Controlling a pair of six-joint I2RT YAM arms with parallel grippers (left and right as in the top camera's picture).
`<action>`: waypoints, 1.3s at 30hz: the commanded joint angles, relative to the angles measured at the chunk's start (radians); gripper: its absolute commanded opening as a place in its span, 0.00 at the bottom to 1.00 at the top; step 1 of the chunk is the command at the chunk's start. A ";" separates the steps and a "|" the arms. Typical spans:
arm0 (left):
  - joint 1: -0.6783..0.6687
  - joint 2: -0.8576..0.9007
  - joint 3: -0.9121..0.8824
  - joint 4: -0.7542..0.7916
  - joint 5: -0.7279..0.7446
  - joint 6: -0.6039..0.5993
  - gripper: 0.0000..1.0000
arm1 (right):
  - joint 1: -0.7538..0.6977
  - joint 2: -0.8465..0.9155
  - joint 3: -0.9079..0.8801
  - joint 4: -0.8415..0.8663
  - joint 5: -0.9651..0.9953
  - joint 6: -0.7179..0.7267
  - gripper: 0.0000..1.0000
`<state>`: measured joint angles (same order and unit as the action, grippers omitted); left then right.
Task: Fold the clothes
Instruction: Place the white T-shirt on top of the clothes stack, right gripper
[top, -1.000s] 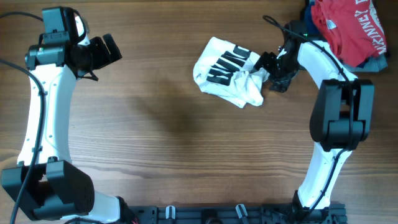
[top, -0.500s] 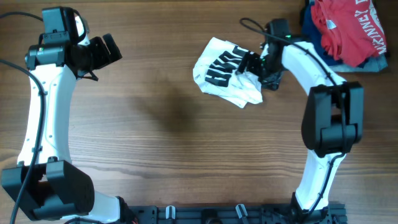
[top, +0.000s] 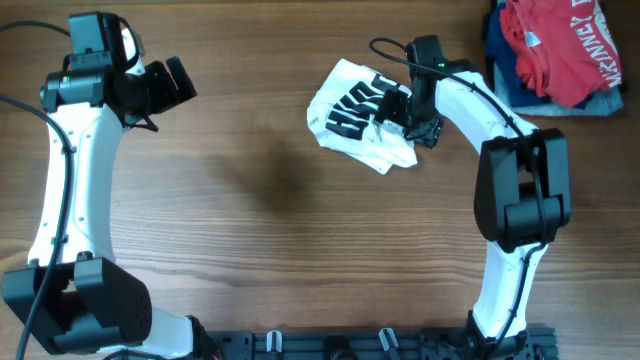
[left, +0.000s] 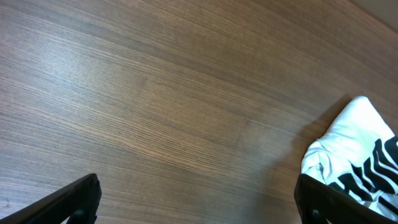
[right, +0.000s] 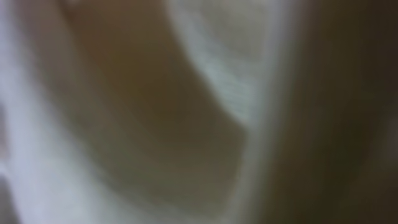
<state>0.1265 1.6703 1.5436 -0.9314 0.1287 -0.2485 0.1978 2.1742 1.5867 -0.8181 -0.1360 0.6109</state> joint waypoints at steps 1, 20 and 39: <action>0.005 0.008 -0.005 -0.002 0.012 0.006 1.00 | -0.001 0.079 -0.019 0.042 -0.062 -0.026 0.62; 0.005 0.008 -0.005 -0.005 0.012 0.006 1.00 | -0.124 -0.077 0.122 0.179 -0.494 -0.245 0.04; 0.005 0.008 -0.005 -0.013 0.012 0.006 1.00 | -0.371 -0.280 0.131 0.708 -0.433 0.034 0.04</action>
<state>0.1265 1.6703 1.5436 -0.9413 0.1287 -0.2485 -0.1036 1.9110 1.7004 -0.1459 -0.5991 0.5877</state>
